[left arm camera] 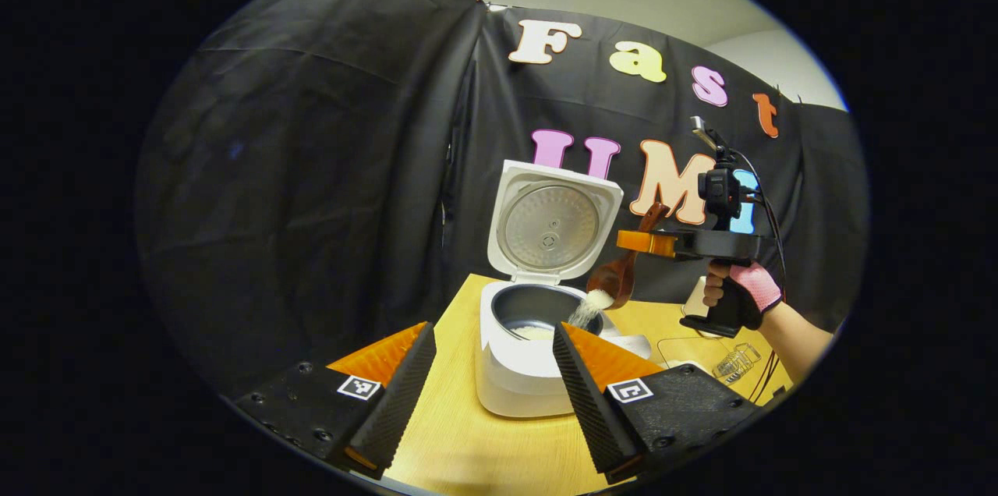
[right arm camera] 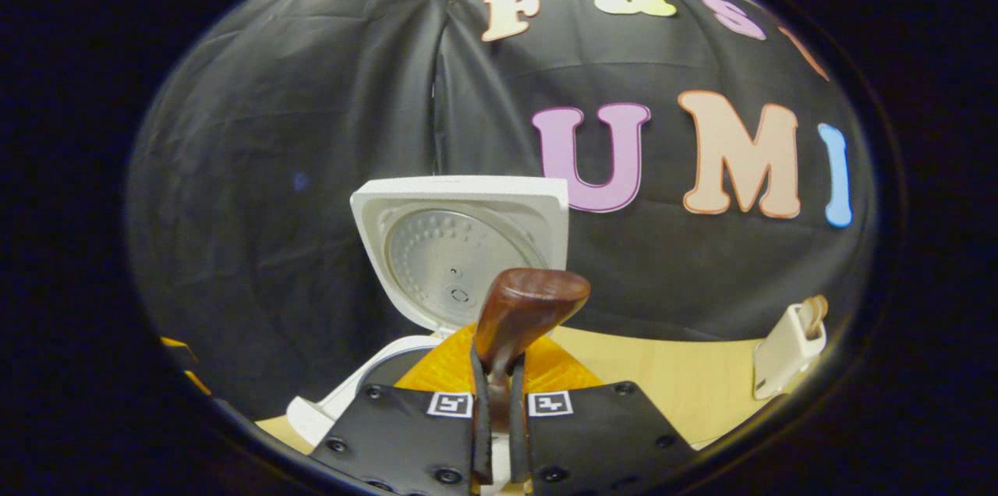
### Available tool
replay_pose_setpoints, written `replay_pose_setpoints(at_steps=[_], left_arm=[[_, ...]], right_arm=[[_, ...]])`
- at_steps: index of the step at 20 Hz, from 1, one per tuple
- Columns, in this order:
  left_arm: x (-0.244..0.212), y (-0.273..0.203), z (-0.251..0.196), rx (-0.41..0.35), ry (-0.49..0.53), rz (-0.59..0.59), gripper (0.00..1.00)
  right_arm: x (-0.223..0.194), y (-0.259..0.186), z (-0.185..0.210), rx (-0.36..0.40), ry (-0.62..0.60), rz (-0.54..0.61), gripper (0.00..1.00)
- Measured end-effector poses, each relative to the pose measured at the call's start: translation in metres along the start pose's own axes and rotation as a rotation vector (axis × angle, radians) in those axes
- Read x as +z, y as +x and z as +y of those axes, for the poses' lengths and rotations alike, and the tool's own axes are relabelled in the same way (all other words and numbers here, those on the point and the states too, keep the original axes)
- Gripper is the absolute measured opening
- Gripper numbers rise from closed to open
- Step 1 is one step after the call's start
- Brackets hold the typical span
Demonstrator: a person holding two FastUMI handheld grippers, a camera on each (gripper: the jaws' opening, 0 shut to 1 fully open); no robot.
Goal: Close the left gripper, press the button to open the rice cooker; take a wooden spoon from the chopstick holder with the right hand, scoop a spoonful of rice and pour it into the rice cooker, then put the wooden spoon back into the chopstick holder.
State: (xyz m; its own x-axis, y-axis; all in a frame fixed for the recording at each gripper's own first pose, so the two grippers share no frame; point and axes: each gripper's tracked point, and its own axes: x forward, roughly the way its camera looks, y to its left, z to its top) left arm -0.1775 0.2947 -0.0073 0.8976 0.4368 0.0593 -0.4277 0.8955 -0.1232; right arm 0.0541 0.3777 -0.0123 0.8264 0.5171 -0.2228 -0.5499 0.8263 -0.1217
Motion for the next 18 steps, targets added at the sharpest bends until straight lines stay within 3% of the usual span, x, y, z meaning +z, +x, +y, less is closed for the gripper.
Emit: replay_pose_setpoints(at_steps=[2,3,8,10,14,18], left_arm=[[0.000,-0.002,0.004,0.008,-0.002,-0.002,0.85],[0.001,-0.003,0.007,0.012,-0.001,-0.003,0.89],[0.001,-0.005,0.011,0.025,-0.017,-0.010,0.89],[0.002,-0.007,0.015,0.033,-0.015,-0.015,0.89],[0.005,-0.008,0.020,0.043,-0.008,-0.020,0.85],[0.003,-0.008,0.020,0.035,-0.010,-0.018,0.89]], right_arm=[[0.000,0.002,0.010,-0.008,-0.106,-0.006,0.10],[0.001,0.001,0.015,-0.017,-0.161,-0.011,0.10],[0.003,0.003,0.037,-0.055,-0.431,-0.052,0.10],[-0.002,0.004,0.044,-0.046,-0.479,-0.054,0.11],[-0.008,0.009,0.048,-0.040,-0.489,-0.042,0.12],[-0.012,0.008,0.051,0.047,-0.211,0.027,0.12]])
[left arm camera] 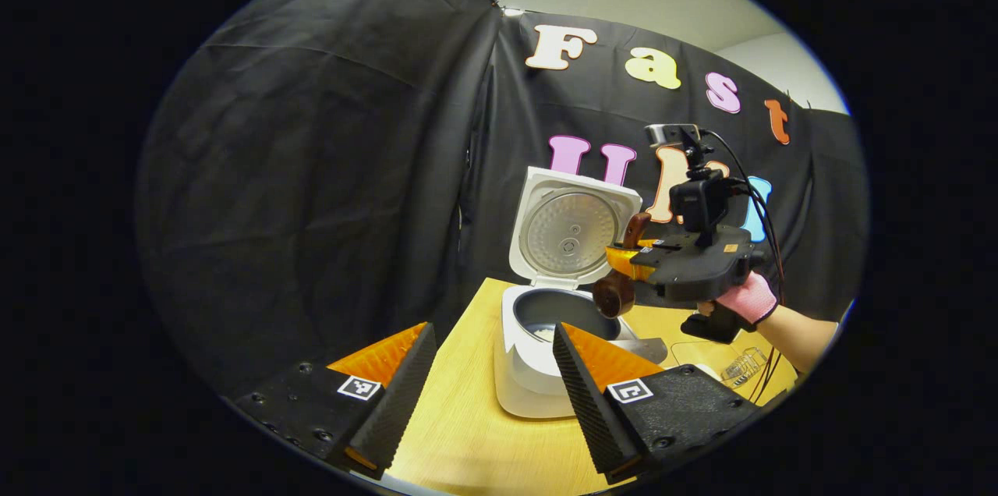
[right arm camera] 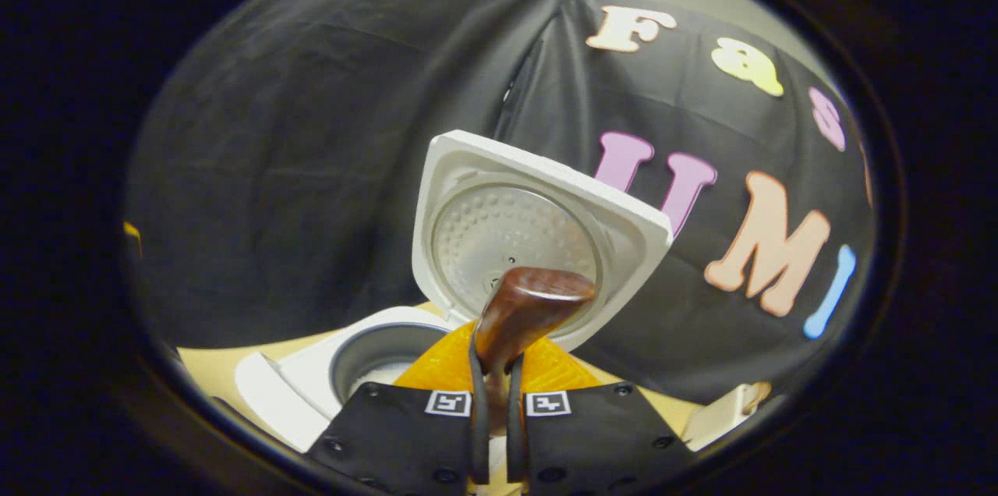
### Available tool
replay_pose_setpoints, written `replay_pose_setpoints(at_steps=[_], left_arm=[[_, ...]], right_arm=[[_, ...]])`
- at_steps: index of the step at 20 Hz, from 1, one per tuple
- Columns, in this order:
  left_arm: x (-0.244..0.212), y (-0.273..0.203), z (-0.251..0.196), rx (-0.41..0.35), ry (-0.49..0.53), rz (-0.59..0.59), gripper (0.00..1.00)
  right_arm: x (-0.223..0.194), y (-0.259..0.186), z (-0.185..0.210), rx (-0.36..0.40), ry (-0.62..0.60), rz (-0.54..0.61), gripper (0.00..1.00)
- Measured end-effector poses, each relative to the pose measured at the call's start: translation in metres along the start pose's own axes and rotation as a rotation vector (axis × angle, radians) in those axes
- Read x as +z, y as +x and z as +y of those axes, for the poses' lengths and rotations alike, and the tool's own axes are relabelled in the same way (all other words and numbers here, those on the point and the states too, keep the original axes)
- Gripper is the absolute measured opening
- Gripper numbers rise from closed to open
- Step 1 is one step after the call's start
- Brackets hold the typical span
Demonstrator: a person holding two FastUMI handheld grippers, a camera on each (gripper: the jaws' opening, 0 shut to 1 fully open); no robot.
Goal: Close the left gripper, press the button to open the rice cooker; take a wooden spoon from the chopstick holder with the right hand, scoop a spoonful of rice and pour it into the rice cooker, then put the wooden spoon back into the chopstick holder.
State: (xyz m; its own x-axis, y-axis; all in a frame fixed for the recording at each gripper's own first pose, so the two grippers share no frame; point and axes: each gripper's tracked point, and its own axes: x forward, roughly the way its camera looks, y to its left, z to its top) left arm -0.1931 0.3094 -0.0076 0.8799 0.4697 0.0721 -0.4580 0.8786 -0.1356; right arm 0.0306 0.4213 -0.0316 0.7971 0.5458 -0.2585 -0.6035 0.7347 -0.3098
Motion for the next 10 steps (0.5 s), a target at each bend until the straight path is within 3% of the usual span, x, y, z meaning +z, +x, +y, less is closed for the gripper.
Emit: replay_pose_setpoints(at_steps=[7,10], left_arm=[[-0.002,0.009,-0.020,-0.049,0.021,0.006,0.89],[-0.003,0.013,-0.034,-0.076,0.033,0.009,0.89]], right_arm=[[0.013,-0.020,-0.033,0.193,0.512,-0.040,0.12],[0.019,-0.035,-0.066,0.211,0.665,-0.090,0.12]])
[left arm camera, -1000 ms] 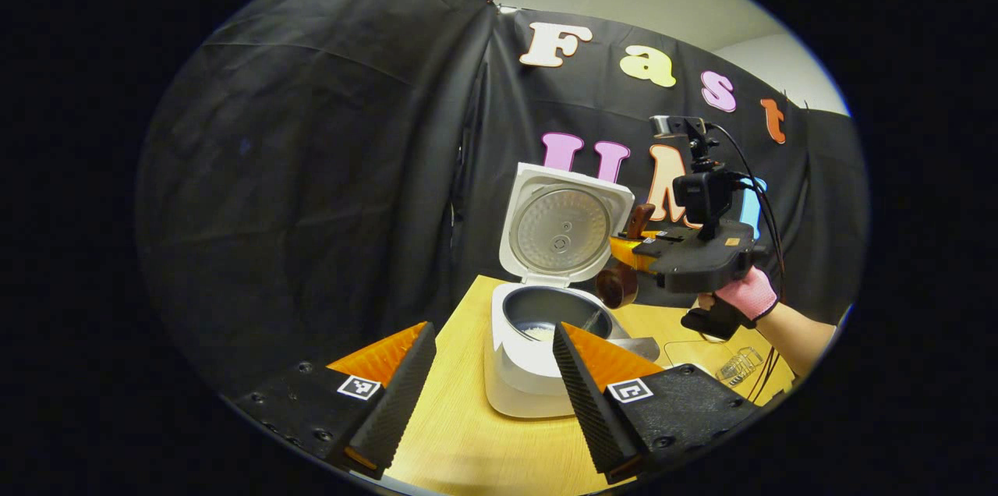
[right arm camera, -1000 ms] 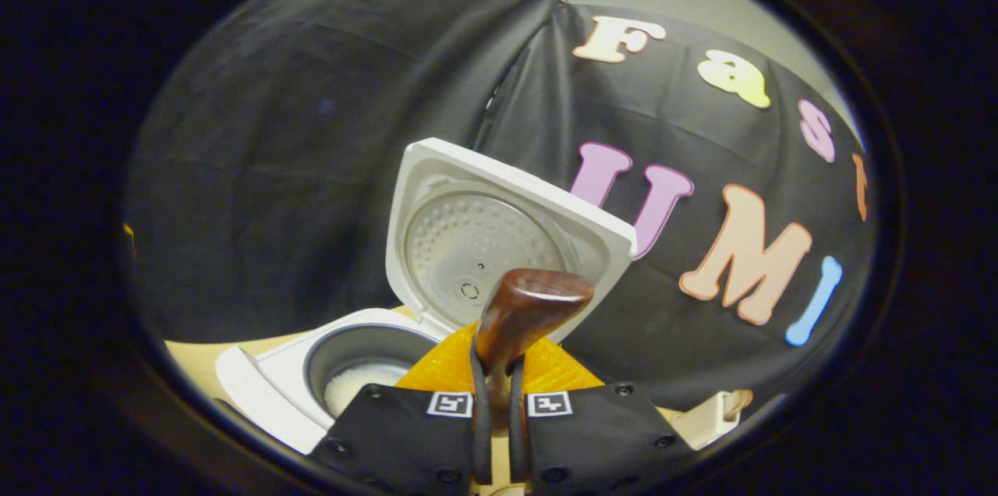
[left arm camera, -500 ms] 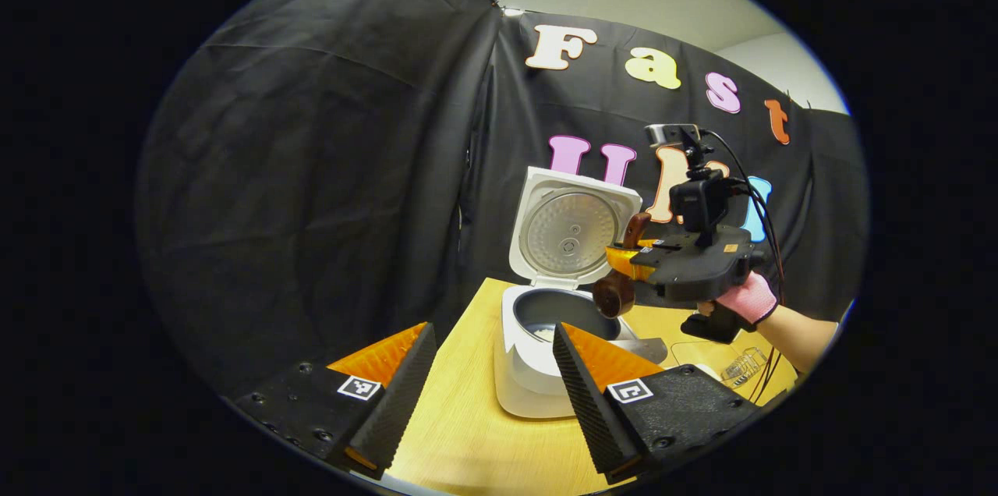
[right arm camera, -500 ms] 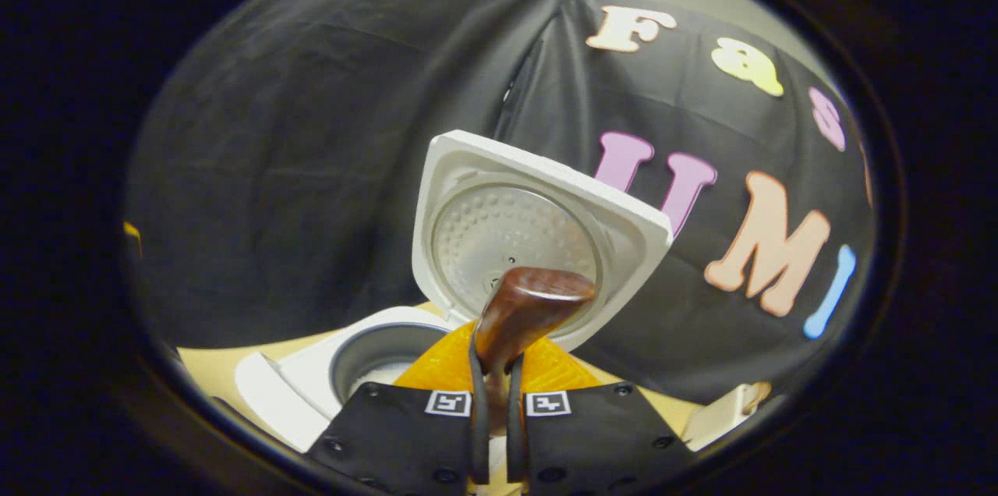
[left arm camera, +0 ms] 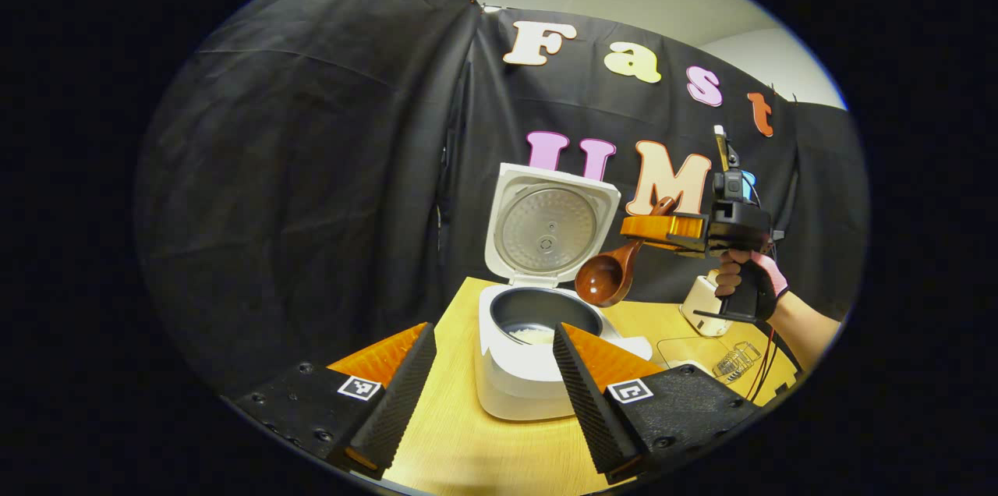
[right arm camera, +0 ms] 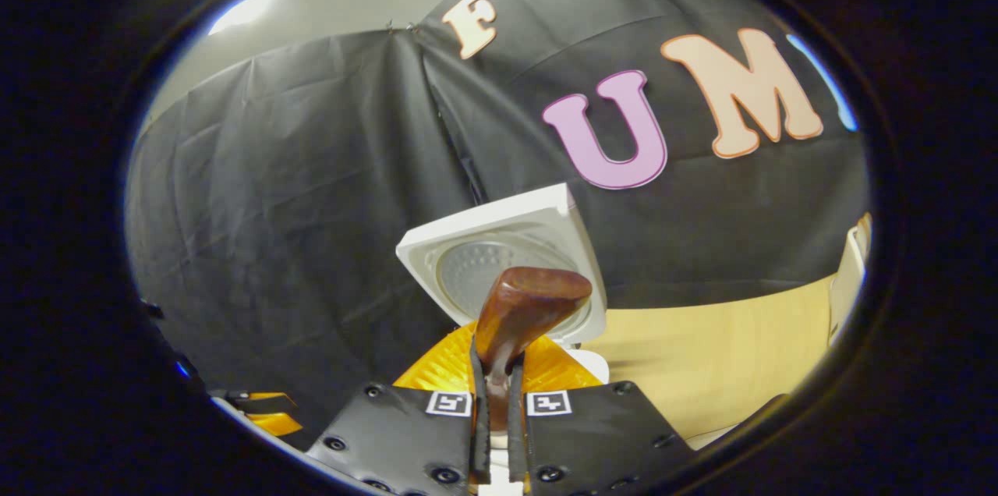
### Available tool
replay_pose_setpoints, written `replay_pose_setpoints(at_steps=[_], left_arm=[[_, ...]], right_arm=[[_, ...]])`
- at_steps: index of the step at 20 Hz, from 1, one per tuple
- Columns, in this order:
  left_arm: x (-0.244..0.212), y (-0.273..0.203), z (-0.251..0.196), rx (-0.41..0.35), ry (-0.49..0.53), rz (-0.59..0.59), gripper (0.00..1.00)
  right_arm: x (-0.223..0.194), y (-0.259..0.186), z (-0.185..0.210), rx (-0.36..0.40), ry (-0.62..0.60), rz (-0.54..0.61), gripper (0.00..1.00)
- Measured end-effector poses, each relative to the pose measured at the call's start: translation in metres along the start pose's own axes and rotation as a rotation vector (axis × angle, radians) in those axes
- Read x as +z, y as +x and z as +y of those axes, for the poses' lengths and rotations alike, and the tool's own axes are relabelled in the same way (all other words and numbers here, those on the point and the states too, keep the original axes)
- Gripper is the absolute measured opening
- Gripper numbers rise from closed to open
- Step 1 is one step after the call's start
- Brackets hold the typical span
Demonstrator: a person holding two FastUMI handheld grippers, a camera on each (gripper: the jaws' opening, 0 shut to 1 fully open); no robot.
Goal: Close the left gripper, press the button to open the rice cooker; take a wooden spoon from the chopstick holder with the right hand, scoop a spoonful of rice and pour it into the rice cooker, then put the wooden spoon back into the chopstick holder.
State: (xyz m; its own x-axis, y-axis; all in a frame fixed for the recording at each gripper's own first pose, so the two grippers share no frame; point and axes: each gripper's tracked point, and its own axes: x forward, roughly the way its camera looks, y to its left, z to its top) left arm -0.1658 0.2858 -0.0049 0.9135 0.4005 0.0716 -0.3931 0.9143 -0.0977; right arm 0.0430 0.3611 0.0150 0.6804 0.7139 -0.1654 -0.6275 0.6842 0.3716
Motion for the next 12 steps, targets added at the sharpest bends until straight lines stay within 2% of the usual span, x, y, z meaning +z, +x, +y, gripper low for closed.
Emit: replay_pose_setpoints(at_steps=[3,5,6,7,8,9,12], left_arm=[[-0.002,0.007,-0.013,-0.028,0.001,0.011,0.89],[-0.002,0.012,-0.022,-0.044,0.003,0.012,0.89],[-0.003,0.015,-0.026,-0.051,0.005,0.013,0.89],[-0.003,0.017,-0.031,-0.058,0.008,0.016,0.94],[-0.002,0.019,-0.036,-0.066,0.012,0.018,0.94],[-0.002,0.021,-0.041,-0.076,0.014,0.018,0.89],[-0.002,0.025,-0.058,-0.102,0.023,0.022,0.89]], right_arm=[[0.034,-0.029,-0.029,-0.018,0.086,-0.074,0.11],[0.058,-0.064,-0.053,-0.048,0.126,-0.129,0.12],[0.066,-0.076,-0.064,-0.067,0.133,-0.149,0.12],[0.074,-0.089,-0.076,-0.089,0.132,-0.167,0.12],[0.079,-0.103,-0.091,-0.120,0.131,-0.180,0.10],[0.084,-0.113,-0.103,-0.144,0.131,-0.192,0.10],[0.094,-0.148,-0.134,-0.208,0.129,-0.227,0.11]])
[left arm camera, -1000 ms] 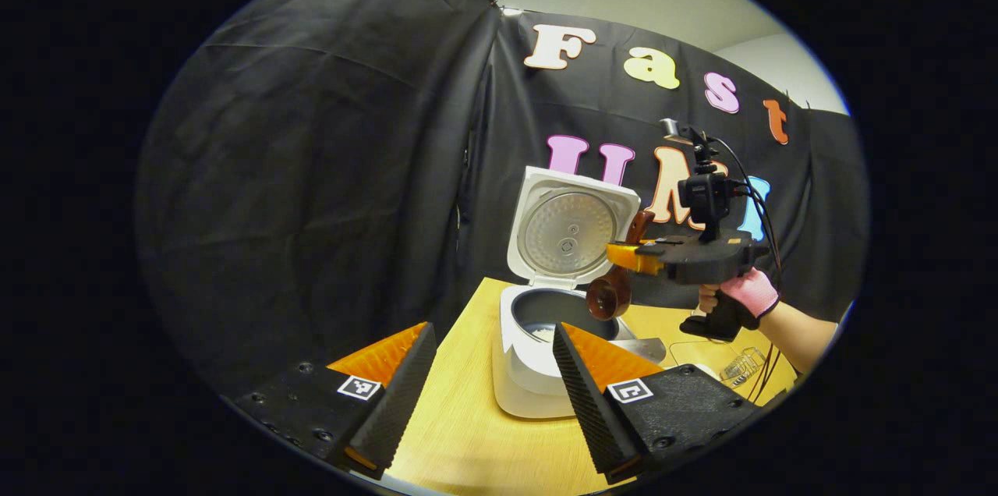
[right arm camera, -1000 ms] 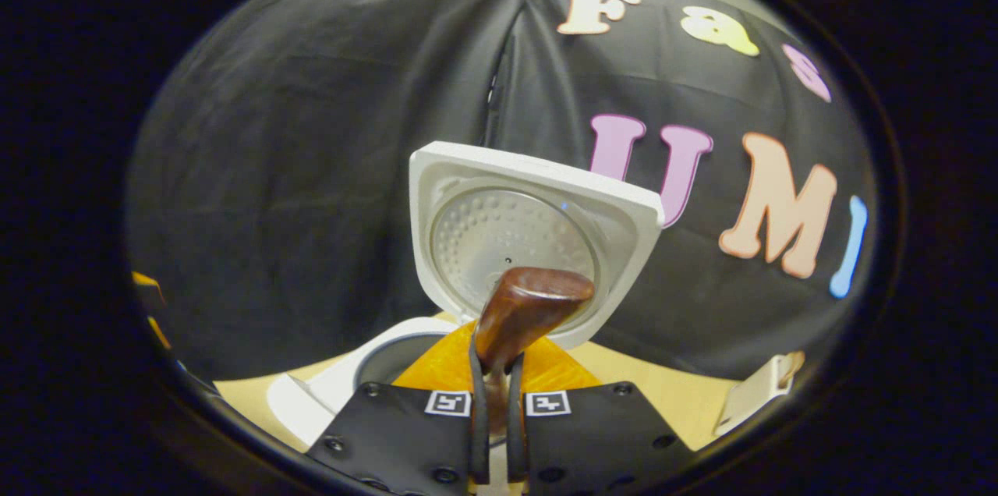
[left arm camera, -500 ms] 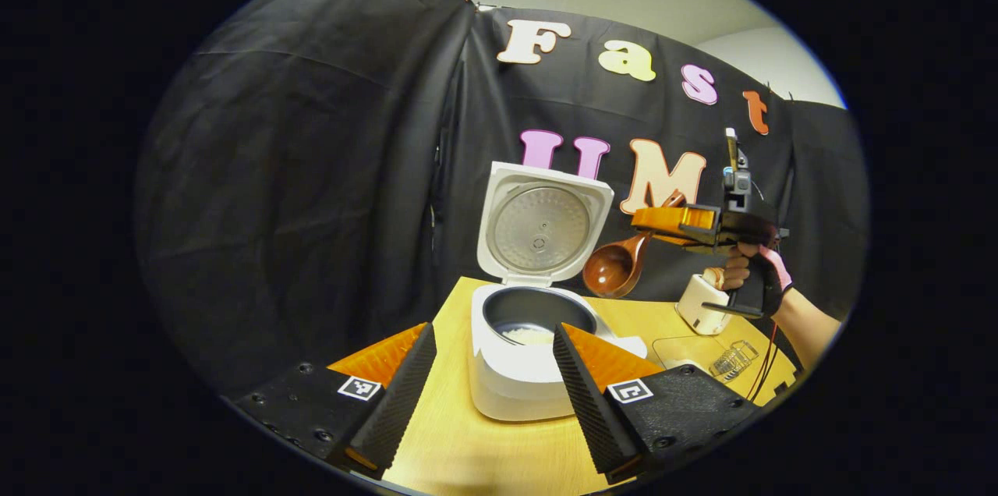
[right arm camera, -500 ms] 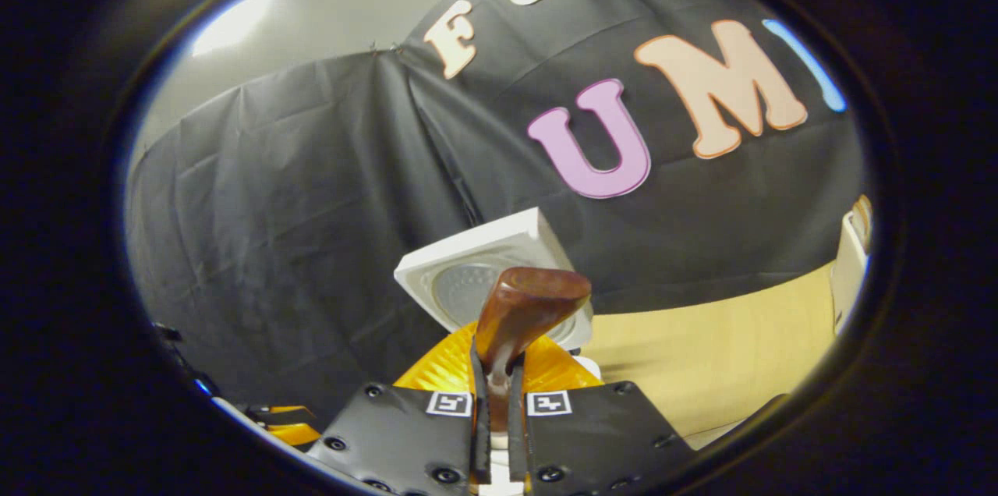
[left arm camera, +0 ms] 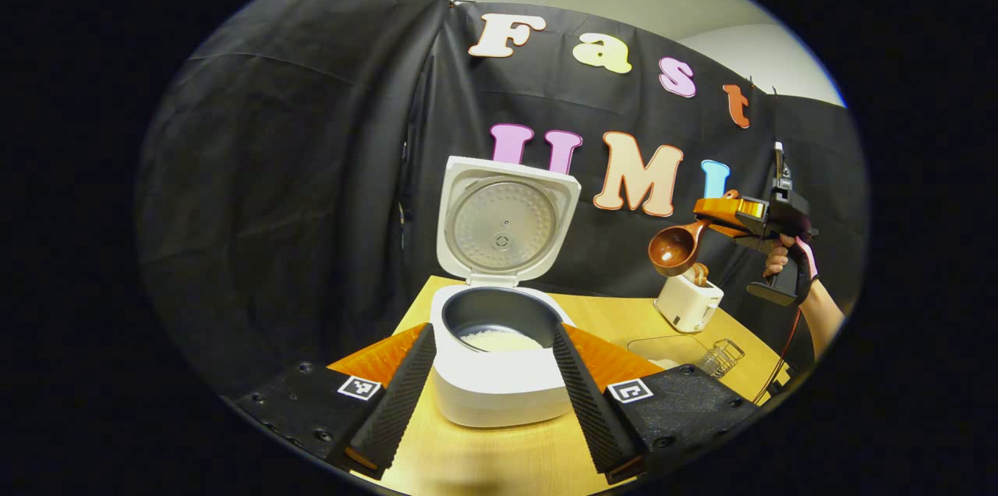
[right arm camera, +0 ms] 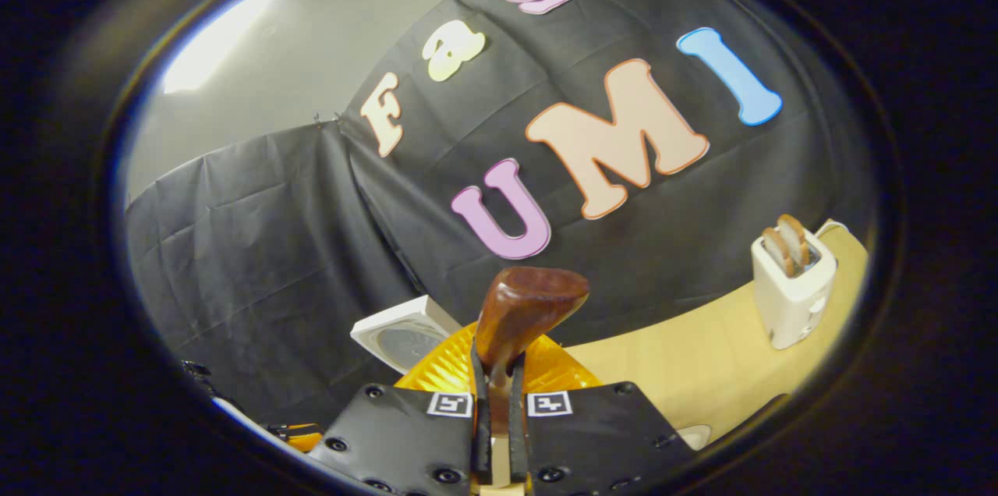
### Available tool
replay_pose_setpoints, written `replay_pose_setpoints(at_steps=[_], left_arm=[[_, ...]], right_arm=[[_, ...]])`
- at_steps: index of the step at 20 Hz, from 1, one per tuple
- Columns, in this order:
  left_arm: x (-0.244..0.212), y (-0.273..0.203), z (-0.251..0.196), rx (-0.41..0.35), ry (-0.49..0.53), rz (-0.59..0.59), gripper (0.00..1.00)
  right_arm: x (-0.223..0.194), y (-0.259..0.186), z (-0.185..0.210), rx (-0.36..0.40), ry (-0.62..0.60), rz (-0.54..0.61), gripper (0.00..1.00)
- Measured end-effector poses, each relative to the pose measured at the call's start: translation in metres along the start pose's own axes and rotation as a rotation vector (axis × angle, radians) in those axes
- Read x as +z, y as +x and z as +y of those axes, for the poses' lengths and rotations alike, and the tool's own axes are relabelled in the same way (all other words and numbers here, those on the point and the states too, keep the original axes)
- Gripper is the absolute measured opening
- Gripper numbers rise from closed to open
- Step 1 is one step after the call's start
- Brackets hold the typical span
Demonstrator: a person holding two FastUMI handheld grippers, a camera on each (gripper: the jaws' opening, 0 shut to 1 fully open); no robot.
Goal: Close the left gripper, press the button to open the rice cooker; take a wooden spoon from the chopstick holder with the right hand, scoop a spoonful of rice and pour it into the rice cooker, then put the wooden spoon back into the chopstick holder.
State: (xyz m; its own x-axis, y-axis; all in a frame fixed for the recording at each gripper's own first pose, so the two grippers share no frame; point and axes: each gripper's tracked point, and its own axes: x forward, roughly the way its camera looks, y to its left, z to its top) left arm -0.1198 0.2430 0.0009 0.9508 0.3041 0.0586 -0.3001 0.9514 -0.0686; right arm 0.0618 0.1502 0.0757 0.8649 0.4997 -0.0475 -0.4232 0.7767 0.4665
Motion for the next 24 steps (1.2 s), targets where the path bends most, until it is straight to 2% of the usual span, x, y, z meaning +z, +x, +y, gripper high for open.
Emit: replay_pose_setpoints(at_steps=[7,12,19,24], left_arm=[[-0.001,0.013,-0.033,-0.037,-0.002,0.004,0.89],[0.001,0.016,-0.053,-0.044,0.000,0.007,0.89],[0.006,0.017,-0.072,-0.018,0.044,0.005,0.89],[0.006,0.017,-0.087,0.010,0.056,0.005,0.89]], right_arm=[[0.031,-0.070,-0.095,-0.179,-0.092,-0.013,0.10],[0.022,-0.114,-0.165,-0.321,-0.183,0.029,0.10],[-0.006,-0.150,-0.229,-0.418,-0.264,0.099,0.11],[-0.039,-0.159,-0.258,-0.444,-0.320,0.172,0.12]])
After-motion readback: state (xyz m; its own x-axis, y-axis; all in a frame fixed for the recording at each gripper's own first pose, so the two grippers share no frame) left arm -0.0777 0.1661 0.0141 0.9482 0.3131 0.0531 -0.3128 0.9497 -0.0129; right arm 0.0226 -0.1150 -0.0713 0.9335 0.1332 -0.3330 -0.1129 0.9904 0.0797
